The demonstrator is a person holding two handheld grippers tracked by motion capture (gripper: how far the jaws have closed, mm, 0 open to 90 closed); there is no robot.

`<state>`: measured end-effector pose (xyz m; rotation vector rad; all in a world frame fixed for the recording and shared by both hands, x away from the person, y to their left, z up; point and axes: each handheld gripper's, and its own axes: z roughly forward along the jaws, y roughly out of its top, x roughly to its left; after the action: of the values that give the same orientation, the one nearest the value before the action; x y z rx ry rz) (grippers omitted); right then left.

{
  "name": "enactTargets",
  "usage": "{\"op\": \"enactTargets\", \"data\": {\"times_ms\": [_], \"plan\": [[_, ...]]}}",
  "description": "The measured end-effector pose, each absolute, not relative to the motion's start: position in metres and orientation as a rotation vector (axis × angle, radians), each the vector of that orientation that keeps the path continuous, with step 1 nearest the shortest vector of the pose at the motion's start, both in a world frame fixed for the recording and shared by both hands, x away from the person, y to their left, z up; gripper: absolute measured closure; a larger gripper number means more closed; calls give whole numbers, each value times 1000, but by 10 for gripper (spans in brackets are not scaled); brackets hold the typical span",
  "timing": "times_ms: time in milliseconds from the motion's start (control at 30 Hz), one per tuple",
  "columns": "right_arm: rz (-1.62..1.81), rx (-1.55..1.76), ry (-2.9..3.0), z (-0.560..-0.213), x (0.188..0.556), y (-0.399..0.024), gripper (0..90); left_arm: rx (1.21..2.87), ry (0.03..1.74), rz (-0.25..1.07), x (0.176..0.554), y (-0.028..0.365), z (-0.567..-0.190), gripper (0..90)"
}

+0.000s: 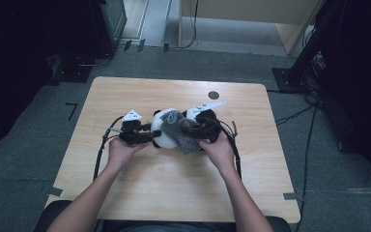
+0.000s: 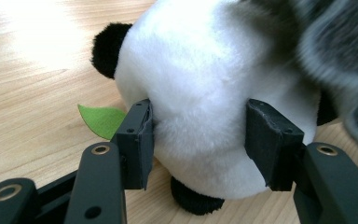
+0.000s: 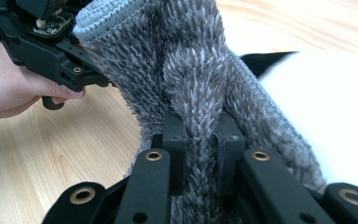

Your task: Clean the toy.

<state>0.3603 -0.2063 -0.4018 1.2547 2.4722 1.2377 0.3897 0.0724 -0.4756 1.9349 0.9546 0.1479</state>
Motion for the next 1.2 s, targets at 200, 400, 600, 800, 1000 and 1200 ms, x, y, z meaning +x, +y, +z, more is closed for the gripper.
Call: {"op": "enactTargets", "data": {"times_ms": [200,400,600,800,1000,1200], "plan": [[1269,1302,2395,-392,351,-235,787,1935,956,149,390,72,-475,458],[1285,1365,2332,-390,345,-261,786,1934,957,144,389,73,-475,457],[1273,1418,2301,-388,343,-282,788,1933,956,143,390,73,-475,457],[1325,1454,2172,-381,345,-306,788,1928,958,141,390,73,-476,456],[1351,1499,2130,-391,356,-311,788,1928,957,141,390,73,-476,456],[1339,1538,2117,-408,366,-302,786,1921,962,135,391,73,-476,455]]}}
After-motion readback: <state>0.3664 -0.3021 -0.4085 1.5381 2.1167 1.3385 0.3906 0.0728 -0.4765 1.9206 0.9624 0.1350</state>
